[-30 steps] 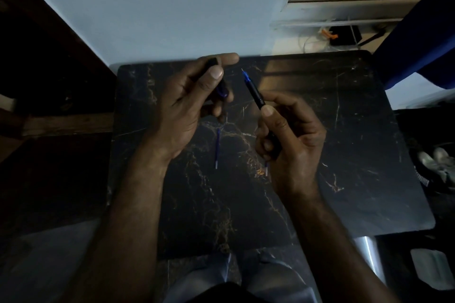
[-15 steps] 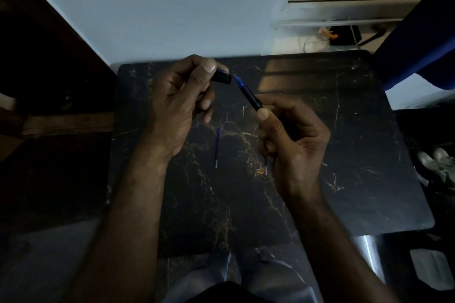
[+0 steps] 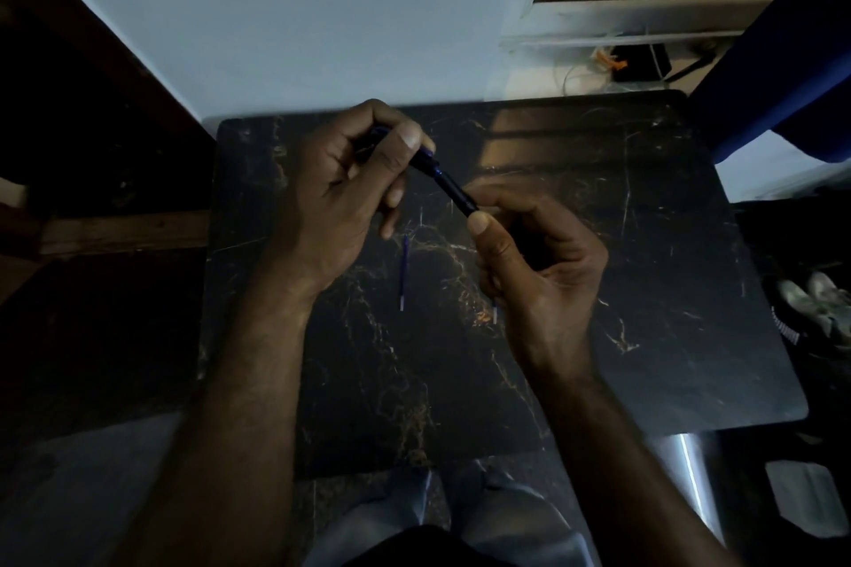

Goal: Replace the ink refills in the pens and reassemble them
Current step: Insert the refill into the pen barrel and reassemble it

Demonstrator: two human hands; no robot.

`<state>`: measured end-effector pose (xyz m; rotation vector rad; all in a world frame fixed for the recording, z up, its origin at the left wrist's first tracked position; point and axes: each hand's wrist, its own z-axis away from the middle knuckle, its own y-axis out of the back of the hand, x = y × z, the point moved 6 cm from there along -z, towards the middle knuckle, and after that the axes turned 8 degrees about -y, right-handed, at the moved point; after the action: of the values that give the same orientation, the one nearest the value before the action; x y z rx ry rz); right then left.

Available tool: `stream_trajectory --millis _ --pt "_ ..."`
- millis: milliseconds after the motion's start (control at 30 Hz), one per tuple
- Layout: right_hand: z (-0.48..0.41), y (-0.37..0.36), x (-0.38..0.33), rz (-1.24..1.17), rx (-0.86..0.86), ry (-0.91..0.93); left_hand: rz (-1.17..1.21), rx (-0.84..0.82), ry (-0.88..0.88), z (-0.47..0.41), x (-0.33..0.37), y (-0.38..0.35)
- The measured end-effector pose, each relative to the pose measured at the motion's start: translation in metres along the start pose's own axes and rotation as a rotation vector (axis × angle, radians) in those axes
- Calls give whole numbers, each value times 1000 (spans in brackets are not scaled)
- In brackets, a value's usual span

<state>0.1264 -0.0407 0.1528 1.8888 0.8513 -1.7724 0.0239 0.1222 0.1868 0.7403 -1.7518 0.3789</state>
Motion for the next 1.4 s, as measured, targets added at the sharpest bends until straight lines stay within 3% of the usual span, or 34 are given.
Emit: stream_trajectory --millis 233,567,733,900,1133,1400 --pt "9 -2 -2 18 50 0 -299 -143 -82 -5 16 -12" --pt "20 -6 -14 271 142 205 -128 -97 12 -6 7 -19" --pt "20 -7 -5 136 144 68 40 -92 61 -8 -4 -20" --pt "11 -8 -1 -27 139 -33 46 -32 87 4 -20 -34" --pt "11 -18 -1 -131 174 -74 -207 252 -174 10 0 -36" --pt "21 -36 -28 -66 279 71 -44 282 -326 13 15 -38"
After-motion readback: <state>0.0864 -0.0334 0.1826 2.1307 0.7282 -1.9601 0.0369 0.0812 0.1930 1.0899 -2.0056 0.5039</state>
